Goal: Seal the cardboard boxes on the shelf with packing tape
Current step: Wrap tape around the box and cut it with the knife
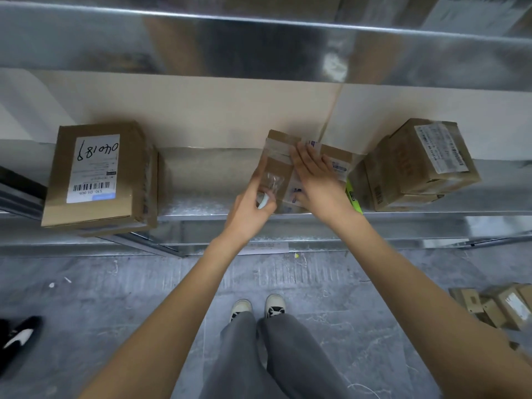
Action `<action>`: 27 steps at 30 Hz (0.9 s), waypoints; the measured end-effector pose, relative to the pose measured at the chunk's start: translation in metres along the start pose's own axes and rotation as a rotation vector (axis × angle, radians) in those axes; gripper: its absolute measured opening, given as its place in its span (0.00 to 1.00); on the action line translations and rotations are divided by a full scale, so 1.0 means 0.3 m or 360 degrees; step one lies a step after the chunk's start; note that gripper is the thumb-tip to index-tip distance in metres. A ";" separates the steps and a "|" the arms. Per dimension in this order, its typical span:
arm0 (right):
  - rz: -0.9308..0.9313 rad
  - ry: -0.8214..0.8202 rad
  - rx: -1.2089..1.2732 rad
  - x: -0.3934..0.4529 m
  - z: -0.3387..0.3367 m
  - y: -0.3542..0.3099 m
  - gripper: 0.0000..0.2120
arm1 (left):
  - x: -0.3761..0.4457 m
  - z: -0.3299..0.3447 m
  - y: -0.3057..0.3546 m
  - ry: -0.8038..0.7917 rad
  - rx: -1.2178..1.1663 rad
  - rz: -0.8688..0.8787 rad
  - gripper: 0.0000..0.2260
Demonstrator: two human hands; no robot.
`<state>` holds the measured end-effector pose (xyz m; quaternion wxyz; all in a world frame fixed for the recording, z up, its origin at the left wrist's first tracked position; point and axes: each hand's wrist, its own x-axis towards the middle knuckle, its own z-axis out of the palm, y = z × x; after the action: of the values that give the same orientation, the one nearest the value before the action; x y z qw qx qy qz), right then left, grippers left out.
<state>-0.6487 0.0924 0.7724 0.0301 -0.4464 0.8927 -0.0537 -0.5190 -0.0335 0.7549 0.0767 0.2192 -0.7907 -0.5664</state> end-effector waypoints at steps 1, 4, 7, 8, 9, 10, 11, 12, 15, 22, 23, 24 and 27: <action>0.0006 0.0025 0.0016 0.003 -0.001 0.000 0.45 | -0.005 0.004 0.006 0.0012 0.0008 -0.0003 0.37; 0.0005 0.0024 -0.0001 0.004 0.003 -0.001 0.44 | -0.005 -0.007 0.016 -0.0004 0.0093 0.0034 0.38; 0.0005 0.0004 0.0017 0.003 0.001 -0.004 0.44 | 0.003 -0.034 0.027 -0.0083 0.0171 0.0094 0.39; 0.0007 -0.0014 0.0037 0.004 -0.003 -0.002 0.44 | 0.004 -0.039 0.027 -0.0091 0.0182 0.0107 0.39; 0.0014 -0.0031 0.0069 0.004 -0.008 -0.001 0.45 | 0.005 -0.039 0.027 -0.0093 0.0178 0.0114 0.40; 0.0028 -0.0045 0.0108 0.002 -0.015 -0.002 0.47 | 0.006 -0.034 0.025 -0.0095 0.0164 0.0111 0.40; 0.0047 -0.0055 0.0147 0.000 -0.019 -0.004 0.47 | 0.006 -0.027 0.024 -0.0097 0.0150 0.0100 0.39; 0.0071 -0.0060 0.0178 0.000 -0.024 -0.008 0.47 | 0.007 -0.019 0.021 -0.0093 0.0137 0.0081 0.39; 0.0153 0.0058 0.0201 0.009 -0.009 -0.027 0.42 | 0.011 -0.003 0.012 -0.0039 0.0056 0.0032 0.39; 0.0226 0.0312 0.0082 0.024 0.044 -0.048 0.40 | 0.029 0.021 -0.021 0.0026 -0.0134 0.0005 0.39; 0.0229 0.0320 0.0076 0.025 0.046 -0.047 0.39 | 0.030 0.025 -0.025 0.0014 -0.0190 0.0008 0.39; 0.0227 0.0319 0.0065 0.026 0.047 -0.048 0.39 | 0.027 0.027 -0.026 0.0004 -0.0234 0.0014 0.39; 0.0219 0.0328 0.0036 0.029 0.049 -0.053 0.38 | 0.024 0.027 -0.019 0.0011 -0.0250 0.0028 0.40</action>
<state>-0.6397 0.0748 0.7597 -0.0531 -0.3759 0.9189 -0.1070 -0.5270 -0.0311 0.7460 0.1014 0.2074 -0.7456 -0.6252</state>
